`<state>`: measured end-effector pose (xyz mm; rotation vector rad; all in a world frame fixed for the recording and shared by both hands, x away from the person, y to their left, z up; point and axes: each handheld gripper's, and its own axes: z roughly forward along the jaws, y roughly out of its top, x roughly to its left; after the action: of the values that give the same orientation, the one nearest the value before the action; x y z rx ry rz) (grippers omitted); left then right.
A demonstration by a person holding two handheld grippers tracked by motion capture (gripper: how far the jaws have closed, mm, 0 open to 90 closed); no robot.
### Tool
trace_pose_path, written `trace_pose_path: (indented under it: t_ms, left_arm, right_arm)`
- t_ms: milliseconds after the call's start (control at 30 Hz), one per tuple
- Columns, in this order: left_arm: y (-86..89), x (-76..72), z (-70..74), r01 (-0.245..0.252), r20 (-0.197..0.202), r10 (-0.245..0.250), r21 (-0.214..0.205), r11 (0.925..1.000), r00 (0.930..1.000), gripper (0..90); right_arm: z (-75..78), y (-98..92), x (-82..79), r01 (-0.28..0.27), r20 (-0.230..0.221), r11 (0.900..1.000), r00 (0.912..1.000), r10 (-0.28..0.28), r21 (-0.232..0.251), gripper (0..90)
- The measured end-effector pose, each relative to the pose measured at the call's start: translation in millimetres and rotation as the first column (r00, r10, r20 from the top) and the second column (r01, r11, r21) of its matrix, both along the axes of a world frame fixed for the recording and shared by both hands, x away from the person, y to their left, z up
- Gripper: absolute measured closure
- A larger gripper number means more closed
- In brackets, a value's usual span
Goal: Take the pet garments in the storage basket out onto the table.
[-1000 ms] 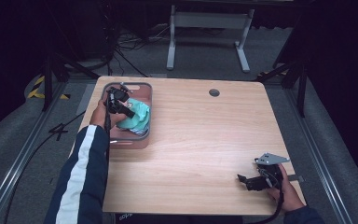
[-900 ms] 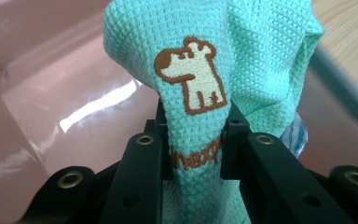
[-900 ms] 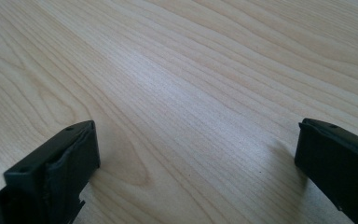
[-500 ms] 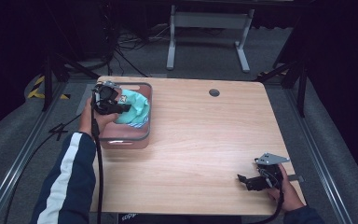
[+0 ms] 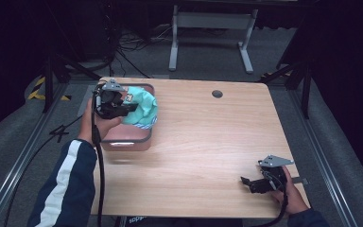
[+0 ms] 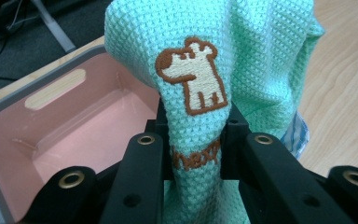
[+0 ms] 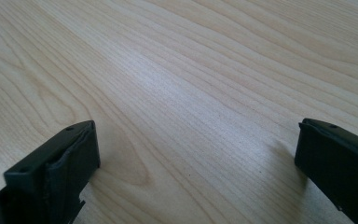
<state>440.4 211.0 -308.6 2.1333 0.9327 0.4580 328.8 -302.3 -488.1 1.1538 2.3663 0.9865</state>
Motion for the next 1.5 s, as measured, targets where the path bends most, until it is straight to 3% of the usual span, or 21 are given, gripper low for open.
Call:
trace_pose_path:
  t_ms: [100,367,467,833,1100,1133,1233,1267,1500]
  left_arm:
    - [-4.0,-3.0,5.0,0.026,0.005,-0.026,-0.010,0.9996,0.9997,75.5]
    - [-22.1,-7.6,12.5,0.078,0.013,-0.078,0.016,0.9968,0.9969,75.5]
    - [-26.6,-7.9,14.3,0.082,0.022,-0.082,-0.001,0.9966,0.9964,75.5]
    - [-64.9,-6.8,12.3,0.174,0.014,-0.174,0.008,0.9847,0.9846,75.5]
    - [-98.4,-2.5,0.1,0.241,-0.021,-0.241,0.029,0.9700,0.9703,75.4]
    - [-106.8,-0.9,-3.9,0.263,-0.034,-0.262,0.045,0.9638,0.9646,75.4]
    - [-115.2,0.5,-8.8,0.270,-0.044,-0.268,0.047,0.9616,0.9623,75.4]
    - [-123.3,2.0,-14.6,0.287,-0.061,-0.284,0.051,0.9565,0.9568,75.4]
    - [-146.4,9.6,-38.8,0.307,-0.115,-0.298,0.065,0.9497,0.9476,75.3]
  right_arm:
    - [0.0,0.0,0.0,0.000,0.000,1.0000,1.0000,0.000,0.000,0.1]
    - [0.0,0.0,0.0,0.000,0.000,1.0000,1.0000,0.000,0.000,0.1]
    - [0.0,0.0,0.0,0.000,0.000,1.0000,1.0000,0.000,0.000,0.1]
    - [0.0,0.0,-0.1,0.001,0.000,1.0000,1.0000,-0.001,0.000,0.1]
    - [0.0,0.0,-0.1,0.001,0.000,1.0000,1.0000,-0.001,0.000,0.1]
    - [0.0,0.0,-0.1,0.001,0.000,1.0000,1.0000,-0.001,0.000,0.1]
    - [0.0,0.1,-0.2,0.003,0.000,1.0000,1.0000,-0.003,0.000,0.1]
    - [0.0,0.1,-0.2,0.002,0.000,1.0000,1.0000,-0.002,0.000,0.0]
    - [0.0,0.1,-0.2,0.003,0.000,1.0000,1.0000,-0.003,0.000,0.0]
